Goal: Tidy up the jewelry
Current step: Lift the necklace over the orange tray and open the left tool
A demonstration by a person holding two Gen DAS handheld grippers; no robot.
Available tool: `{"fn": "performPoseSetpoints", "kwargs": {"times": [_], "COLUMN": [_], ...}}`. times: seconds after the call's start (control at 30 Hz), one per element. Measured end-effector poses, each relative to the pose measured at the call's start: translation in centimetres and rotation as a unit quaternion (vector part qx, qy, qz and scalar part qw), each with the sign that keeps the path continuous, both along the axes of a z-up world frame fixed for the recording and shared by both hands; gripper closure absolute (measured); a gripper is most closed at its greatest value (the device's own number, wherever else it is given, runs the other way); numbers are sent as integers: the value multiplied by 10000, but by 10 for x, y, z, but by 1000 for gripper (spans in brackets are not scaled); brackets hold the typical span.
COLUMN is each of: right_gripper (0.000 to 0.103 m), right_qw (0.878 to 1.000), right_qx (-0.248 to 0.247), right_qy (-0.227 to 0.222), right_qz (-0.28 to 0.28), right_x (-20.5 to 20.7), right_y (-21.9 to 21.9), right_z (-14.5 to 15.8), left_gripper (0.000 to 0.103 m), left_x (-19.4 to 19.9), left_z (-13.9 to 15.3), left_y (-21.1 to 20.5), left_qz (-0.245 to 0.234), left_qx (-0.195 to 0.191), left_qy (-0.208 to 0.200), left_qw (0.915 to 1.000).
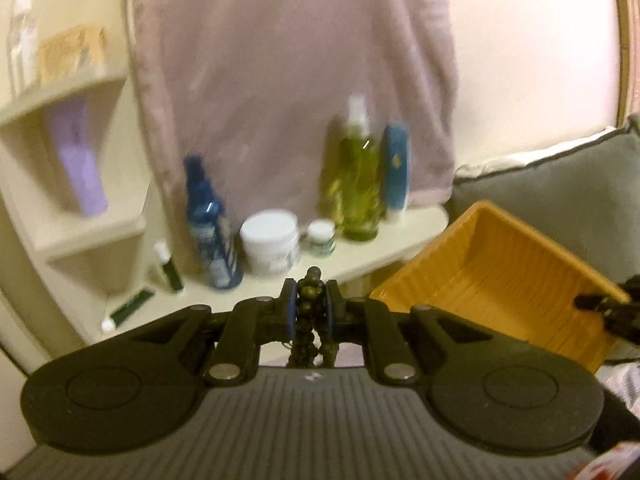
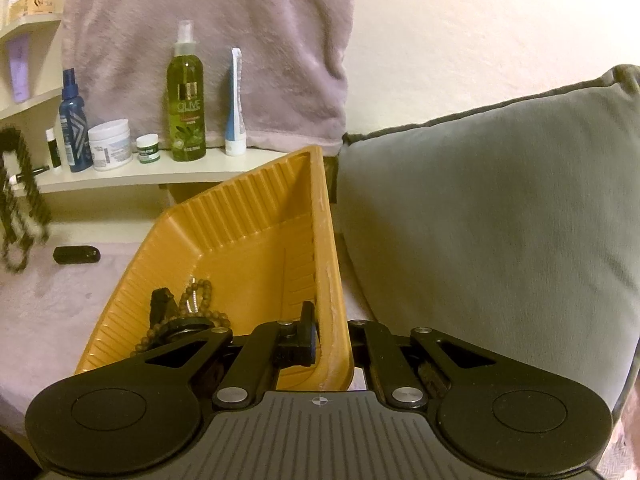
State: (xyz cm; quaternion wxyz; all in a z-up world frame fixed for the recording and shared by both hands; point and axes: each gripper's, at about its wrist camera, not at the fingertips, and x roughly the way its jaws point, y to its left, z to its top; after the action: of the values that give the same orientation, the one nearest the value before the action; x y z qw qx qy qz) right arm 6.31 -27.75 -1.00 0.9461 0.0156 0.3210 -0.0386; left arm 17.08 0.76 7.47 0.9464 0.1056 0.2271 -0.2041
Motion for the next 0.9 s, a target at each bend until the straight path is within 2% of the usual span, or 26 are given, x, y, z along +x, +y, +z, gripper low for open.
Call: {"fn": "performPoseSetpoints", "kwargs": {"times": [0.17, 0.33, 0.6, 0.9], "right_gripper": [98, 98, 98, 98], "right_qw": [10000, 10000, 9999, 9998], "right_qx": [15, 51, 111, 182], "right_qy": [-17, -28, -21, 5], "right_qz": [-4, -10, -12, -21], "right_x": [-1, -2, -1, 0], "right_y": [0, -1, -4, -8], "right_z": [0, 0, 0, -1], "left_gripper": [91, 91, 91, 90], "left_x": [-4, -7, -1, 15], "left_z": [20, 22, -11, -55], "left_y": [-26, -63, -121, -151], "left_qz": [-353, -735, -1226, -1362], "left_qx": [-156, -287, -337, -194], "left_qy": [-137, -124, 308, 836], "left_qw": [9992, 9968, 9914, 9870]}}
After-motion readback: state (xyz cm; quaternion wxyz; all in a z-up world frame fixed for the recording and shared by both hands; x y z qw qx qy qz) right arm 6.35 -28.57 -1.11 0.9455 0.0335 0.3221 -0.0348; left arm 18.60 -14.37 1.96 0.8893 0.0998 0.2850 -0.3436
